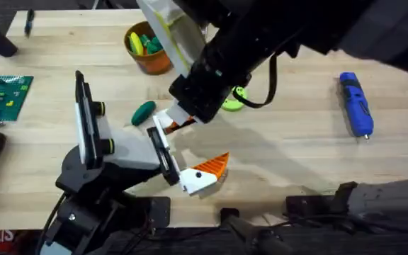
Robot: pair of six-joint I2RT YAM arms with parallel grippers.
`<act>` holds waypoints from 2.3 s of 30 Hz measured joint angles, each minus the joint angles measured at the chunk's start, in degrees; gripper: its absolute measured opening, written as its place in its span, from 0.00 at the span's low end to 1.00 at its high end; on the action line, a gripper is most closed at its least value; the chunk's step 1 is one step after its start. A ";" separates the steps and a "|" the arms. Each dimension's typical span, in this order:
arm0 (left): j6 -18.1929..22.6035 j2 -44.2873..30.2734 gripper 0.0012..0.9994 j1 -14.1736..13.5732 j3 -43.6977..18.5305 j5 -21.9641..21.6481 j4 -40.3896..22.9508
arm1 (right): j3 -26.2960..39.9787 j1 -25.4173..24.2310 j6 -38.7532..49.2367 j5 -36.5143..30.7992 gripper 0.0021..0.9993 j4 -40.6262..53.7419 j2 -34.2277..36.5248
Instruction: Pick up the gripper from the table and insert it into the empty holder that is missing its gripper. Then pick up a screw, insert it into the mounting hole, and use the screwdriver to tighten it. Finally, clean up the table by picking up the vegetable and placing it into the bucket.
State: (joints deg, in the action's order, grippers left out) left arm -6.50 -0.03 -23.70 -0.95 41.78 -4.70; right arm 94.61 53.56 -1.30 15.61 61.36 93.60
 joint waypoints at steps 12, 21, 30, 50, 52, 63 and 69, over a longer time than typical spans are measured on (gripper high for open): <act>0.01 0.00 0.98 0.00 0.00 0.00 0.00 | 0.00 0.00 -0.02 0.36 0.01 -0.01 0.66; 0.00 0.00 0.98 0.00 0.00 0.00 0.01 | 0.01 0.00 -0.02 0.36 0.01 -0.06 1.27; 0.00 0.00 0.98 0.00 0.00 -0.02 -0.01 | 0.02 0.00 -0.01 0.35 0.01 -1.06 1.40; 0.00 0.00 0.98 0.00 0.00 -0.24 0.02 | 0.00 0.00 -0.02 0.33 0.01 -3.97 1.40; -0.02 0.00 0.98 0.00 0.00 -0.23 0.02 | 0.01 0.00 -0.01 0.33 0.01 -3.97 1.40; -0.01 0.00 0.98 0.00 0.00 -0.22 0.02 | 2.01 0.00 -0.01 -2.29 0.01 -3.80 1.18; 0.00 0.00 0.98 0.00 0.00 -0.22 0.02 | 2.50 -0.09 -0.02 -3.95 0.01 -3.24 -1.07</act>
State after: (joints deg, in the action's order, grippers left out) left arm -6.50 -0.03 -23.70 -0.95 41.56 -4.69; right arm 97.11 53.47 -1.32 11.66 58.13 92.53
